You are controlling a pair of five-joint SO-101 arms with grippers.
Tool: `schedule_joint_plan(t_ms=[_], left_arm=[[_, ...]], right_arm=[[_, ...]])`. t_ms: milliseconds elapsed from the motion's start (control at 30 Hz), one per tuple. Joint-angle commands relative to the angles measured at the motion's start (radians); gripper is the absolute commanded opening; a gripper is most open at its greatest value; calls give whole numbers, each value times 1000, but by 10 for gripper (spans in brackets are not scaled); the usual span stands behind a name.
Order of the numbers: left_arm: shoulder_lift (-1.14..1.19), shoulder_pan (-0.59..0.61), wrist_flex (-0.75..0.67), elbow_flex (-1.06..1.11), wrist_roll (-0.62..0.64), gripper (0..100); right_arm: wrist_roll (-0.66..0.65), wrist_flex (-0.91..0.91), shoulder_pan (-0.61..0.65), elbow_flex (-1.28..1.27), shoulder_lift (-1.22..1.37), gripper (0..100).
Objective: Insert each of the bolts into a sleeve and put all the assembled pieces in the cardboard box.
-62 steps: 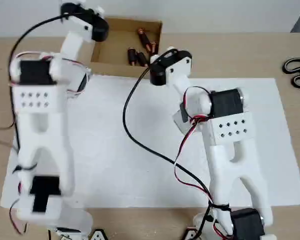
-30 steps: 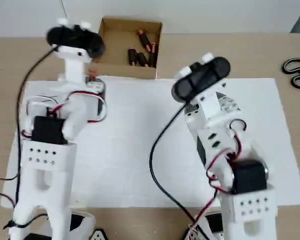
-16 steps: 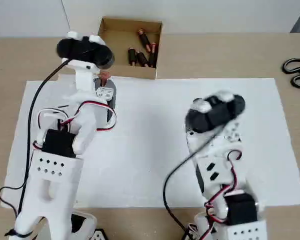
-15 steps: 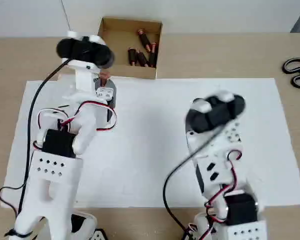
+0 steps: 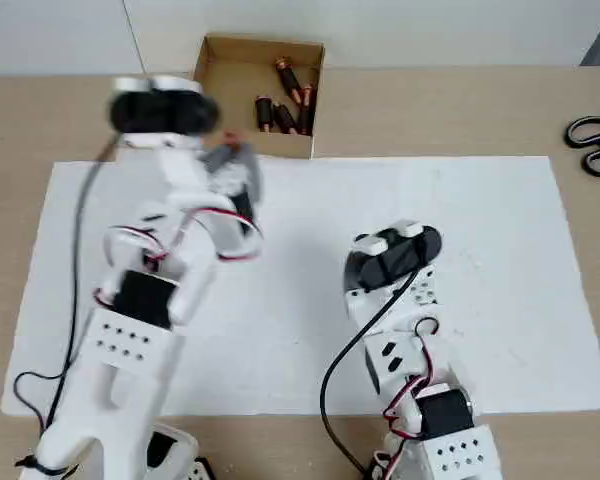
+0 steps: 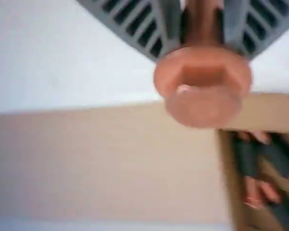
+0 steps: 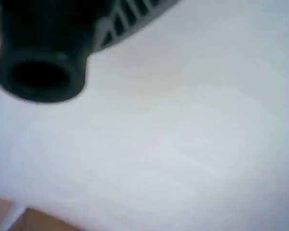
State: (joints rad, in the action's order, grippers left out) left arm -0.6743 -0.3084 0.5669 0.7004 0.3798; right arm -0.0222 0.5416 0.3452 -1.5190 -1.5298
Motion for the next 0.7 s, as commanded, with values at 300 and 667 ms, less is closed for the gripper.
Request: schedule_joint_plan(t_ms=[300, 667], left_arm=[[-38, -104, -345, 214, -25, 6], [-38, -138, -311, 206, 114, 6]], right_arm=[[57, -33, 59, -54, -22, 4], [58, -33, 61, -54, -24, 4]])
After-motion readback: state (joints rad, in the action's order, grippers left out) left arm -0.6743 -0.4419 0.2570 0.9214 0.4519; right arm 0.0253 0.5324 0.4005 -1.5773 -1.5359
